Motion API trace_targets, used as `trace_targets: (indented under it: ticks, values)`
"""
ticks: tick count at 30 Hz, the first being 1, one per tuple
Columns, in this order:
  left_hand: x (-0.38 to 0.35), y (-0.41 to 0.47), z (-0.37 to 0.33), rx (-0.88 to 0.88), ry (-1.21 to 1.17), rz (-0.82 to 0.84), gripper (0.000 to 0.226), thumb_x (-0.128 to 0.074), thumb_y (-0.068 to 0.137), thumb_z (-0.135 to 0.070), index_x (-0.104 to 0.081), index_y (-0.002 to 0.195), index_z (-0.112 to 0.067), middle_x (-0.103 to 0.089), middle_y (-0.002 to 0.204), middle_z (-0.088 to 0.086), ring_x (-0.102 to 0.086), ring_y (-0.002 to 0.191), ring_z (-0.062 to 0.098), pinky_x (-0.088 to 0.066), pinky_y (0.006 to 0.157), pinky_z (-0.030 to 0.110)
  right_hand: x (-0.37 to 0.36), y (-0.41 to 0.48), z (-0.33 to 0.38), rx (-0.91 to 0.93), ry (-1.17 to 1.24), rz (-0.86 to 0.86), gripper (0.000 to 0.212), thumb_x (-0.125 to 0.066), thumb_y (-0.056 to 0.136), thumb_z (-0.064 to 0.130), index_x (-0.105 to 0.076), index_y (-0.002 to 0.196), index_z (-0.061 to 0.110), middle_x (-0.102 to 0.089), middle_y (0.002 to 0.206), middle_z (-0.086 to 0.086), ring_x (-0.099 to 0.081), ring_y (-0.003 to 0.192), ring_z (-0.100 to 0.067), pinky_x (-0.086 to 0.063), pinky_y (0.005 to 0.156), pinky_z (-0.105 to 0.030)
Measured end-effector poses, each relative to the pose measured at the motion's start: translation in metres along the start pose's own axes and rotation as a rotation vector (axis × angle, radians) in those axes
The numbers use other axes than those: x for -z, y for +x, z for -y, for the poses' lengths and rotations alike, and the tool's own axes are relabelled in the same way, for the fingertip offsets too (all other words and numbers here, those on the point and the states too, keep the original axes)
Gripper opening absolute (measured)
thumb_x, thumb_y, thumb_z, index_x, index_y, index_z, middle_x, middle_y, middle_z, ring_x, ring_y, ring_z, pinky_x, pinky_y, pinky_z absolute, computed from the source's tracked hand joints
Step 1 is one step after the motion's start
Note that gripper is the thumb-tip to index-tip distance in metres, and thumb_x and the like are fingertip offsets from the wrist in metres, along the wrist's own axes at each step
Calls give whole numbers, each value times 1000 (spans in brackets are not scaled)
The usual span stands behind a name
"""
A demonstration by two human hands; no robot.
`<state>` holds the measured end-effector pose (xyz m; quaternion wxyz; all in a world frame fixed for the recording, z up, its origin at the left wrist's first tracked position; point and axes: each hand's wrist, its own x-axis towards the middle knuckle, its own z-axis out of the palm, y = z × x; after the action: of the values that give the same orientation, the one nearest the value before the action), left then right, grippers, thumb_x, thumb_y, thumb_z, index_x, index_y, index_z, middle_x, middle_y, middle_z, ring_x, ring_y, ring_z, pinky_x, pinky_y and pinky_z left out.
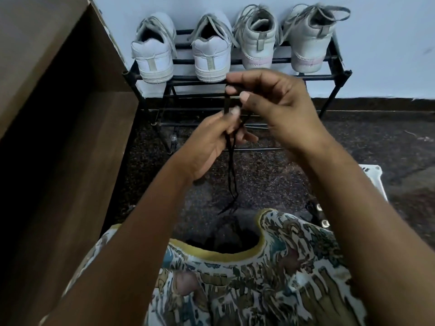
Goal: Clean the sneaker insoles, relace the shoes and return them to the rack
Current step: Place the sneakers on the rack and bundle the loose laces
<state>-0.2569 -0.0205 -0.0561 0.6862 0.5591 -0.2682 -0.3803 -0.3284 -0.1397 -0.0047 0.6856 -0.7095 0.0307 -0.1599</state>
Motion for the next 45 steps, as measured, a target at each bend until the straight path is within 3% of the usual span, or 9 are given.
trace_targets:
  ticks: [4,10,19,22,25,28,31,38,45]
  values:
    - [2,0,-1,10,2,77,38,-29,95,-33,-41,62,-19,-48,68,-3,-62,88,24,-39,93,45,11,3,3,32,48,-59,28,-50,90,-7,-60,114,2,-67,104,-7,-62,99,-5,-46,79,-16]
    - [12,-2,-1,52,149,52,36,-30,95,-36,-37,66,-16,-45,65,-6,-59,75,17,-44,88,35,38,7,2,47,231,-324,34,-57,83,-3,-60,115,6,-64,110,-1,-55,96,-6,-44,72,-18]
    - [16,3,2,116,413,-120,40,-30,104,-27,-39,66,-17,-42,67,-5,-50,59,9,-41,79,31,96,7,-13,-119,134,-1062,54,-56,72,3,-49,125,2,-53,116,-5,-57,107,-22,-43,86,-24]
    - [12,6,2,152,466,-117,37,-31,103,-26,-37,68,-16,-40,68,-3,-42,56,10,-37,65,25,82,5,-15,-279,-4,-735,37,-58,83,-3,-59,119,6,-59,95,0,-55,74,-6,-43,59,-10]
    - [7,8,0,179,480,-58,37,-31,103,-27,-37,68,-16,-40,68,-3,-38,55,9,-34,56,20,53,-3,-14,-403,-206,-159,41,-68,81,3,-63,119,18,-59,110,-1,-55,84,-2,-48,60,-6]
    - [2,7,-3,175,412,-1,38,-31,103,-26,-39,67,-17,-38,63,-6,-37,56,6,-34,53,18,22,-5,-28,-285,-387,267,29,-69,83,9,-64,111,5,-67,95,-8,-62,76,-12,-54,71,-29]
    - [7,5,-3,152,296,6,36,-34,102,-27,-40,68,-18,-38,62,-7,-39,59,5,-35,55,22,9,0,-40,-240,-409,286,29,-68,84,29,-63,92,1,-70,82,-15,-64,81,-36,-50,78,-53]
    - [8,-3,-4,176,240,58,29,-28,103,-23,-38,78,-12,-42,55,-9,-42,51,7,-37,51,21,10,6,-47,-339,-650,336,74,-58,59,78,-66,80,8,-70,75,-7,-64,73,-22,-49,83,-48]
    - [4,-1,-3,196,195,-11,31,-30,103,-25,-35,74,-15,-37,60,-5,-36,48,7,-32,50,20,11,2,-34,-195,-940,286,46,-55,91,46,-46,53,21,-49,55,8,-43,57,-12,-33,67,-33]
